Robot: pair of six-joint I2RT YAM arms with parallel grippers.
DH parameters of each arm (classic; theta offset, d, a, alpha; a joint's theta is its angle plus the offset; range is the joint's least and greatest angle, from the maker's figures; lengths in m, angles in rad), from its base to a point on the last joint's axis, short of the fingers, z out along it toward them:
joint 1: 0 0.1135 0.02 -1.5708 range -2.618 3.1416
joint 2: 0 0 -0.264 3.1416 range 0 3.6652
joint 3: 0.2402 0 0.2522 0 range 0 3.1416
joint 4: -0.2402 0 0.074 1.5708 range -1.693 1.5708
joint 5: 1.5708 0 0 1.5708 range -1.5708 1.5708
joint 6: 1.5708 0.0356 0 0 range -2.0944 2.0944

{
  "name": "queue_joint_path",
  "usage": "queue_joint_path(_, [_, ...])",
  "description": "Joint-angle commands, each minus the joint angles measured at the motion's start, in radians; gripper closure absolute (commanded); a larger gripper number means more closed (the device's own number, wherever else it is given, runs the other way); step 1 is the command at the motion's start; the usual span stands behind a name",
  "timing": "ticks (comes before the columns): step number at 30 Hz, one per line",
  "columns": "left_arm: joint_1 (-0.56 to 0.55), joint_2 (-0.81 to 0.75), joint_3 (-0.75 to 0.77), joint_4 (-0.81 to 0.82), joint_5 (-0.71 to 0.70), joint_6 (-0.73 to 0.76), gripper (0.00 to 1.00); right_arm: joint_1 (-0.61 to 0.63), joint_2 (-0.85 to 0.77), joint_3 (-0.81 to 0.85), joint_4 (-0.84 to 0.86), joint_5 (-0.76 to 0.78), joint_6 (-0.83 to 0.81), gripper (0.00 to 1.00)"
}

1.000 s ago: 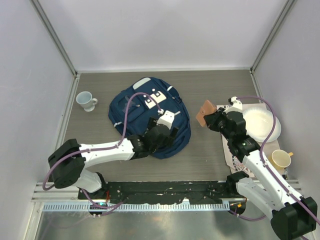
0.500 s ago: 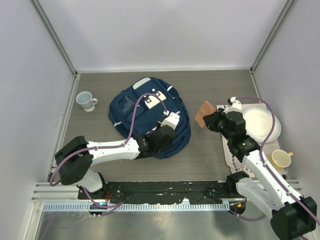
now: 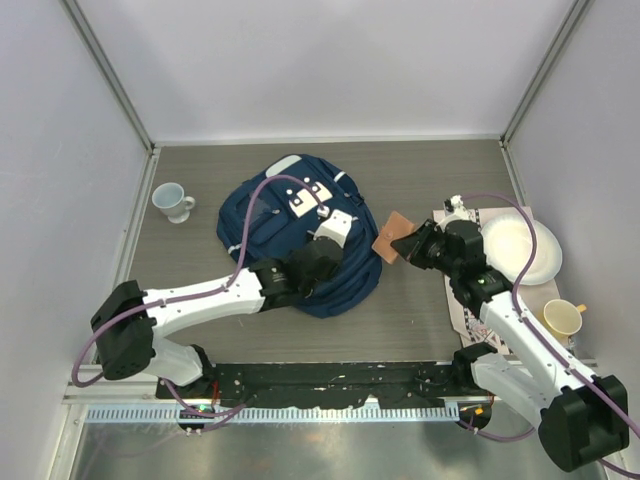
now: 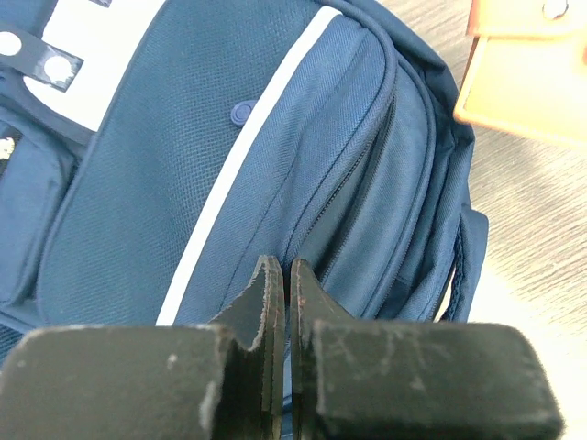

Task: Pack the student bag
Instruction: Place the personal item in the student bag.

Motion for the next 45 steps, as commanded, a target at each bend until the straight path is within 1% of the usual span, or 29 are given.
queue_joint_path(1, [0.014, -0.047, 0.098, -0.114, 0.011, -0.036, 1.0, -0.005, -0.029, -0.017, 0.087, -0.119, 0.142, 0.98])
queue_joint_path(6, [0.049, -0.002, 0.216, -0.198, 0.034, -0.067, 1.0, -0.005, 0.0, -0.057, 0.214, -0.218, 0.324, 0.98])
queue_joint_path(8, [0.075, 0.01, 0.262, -0.197, 0.095, -0.072, 1.0, -0.005, 0.015, -0.079, 0.283, -0.246, 0.381, 0.99])
queue_joint_path(12, [0.103, 0.041, 0.333, -0.221, 0.148, -0.078, 1.0, 0.001, 0.046, -0.087, 0.351, -0.244, 0.449, 0.99])
queue_joint_path(15, [0.126, 0.065, 0.378, -0.223, 0.2, -0.084, 1.0, 0.02, 0.087, -0.077, 0.371, -0.237, 0.472, 0.99])
queue_joint_path(22, [0.152, 0.113, 0.477, -0.248, 0.221, -0.079, 1.0, 0.047, 0.204, -0.083, 0.518, -0.237, 0.555, 0.99])
queue_joint_path(28, [0.172, 0.117, 0.493, -0.248, 0.244, -0.079, 1.0, 0.081, 0.368, -0.018, 0.606, -0.261, 0.567, 0.99])
queue_joint_path(34, [0.181, 0.119, 0.499, -0.246, 0.269, -0.093, 1.0, 0.126, 0.555, 0.048, 0.779, -0.269, 0.618, 0.99])
queue_joint_path(36, [0.182, 0.124, 0.502, -0.246, 0.284, -0.098, 1.0, 0.144, 0.596, 0.081, 0.813, -0.267, 0.632, 0.99])
queue_joint_path(37, [0.184, 0.127, 0.505, -0.249, 0.289, -0.101, 1.0, 0.152, 0.636, 0.092, 0.837, -0.252, 0.636, 0.99])
queue_joint_path(40, [0.184, 0.127, 0.508, -0.249, 0.298, -0.108, 1.0, 0.181, 0.687, 0.118, 0.883, -0.209, 0.656, 0.99])
queue_joint_path(44, [0.19, 0.114, 0.502, -0.234, 0.313, -0.118, 1.0, 0.225, 0.764, 0.155, 0.902, -0.117, 0.659, 0.99])
queue_joint_path(45, [0.192, 0.114, 0.5, -0.232, 0.326, -0.121, 1.0, 0.251, 0.771, 0.161, 0.905, -0.072, 0.658, 0.99])
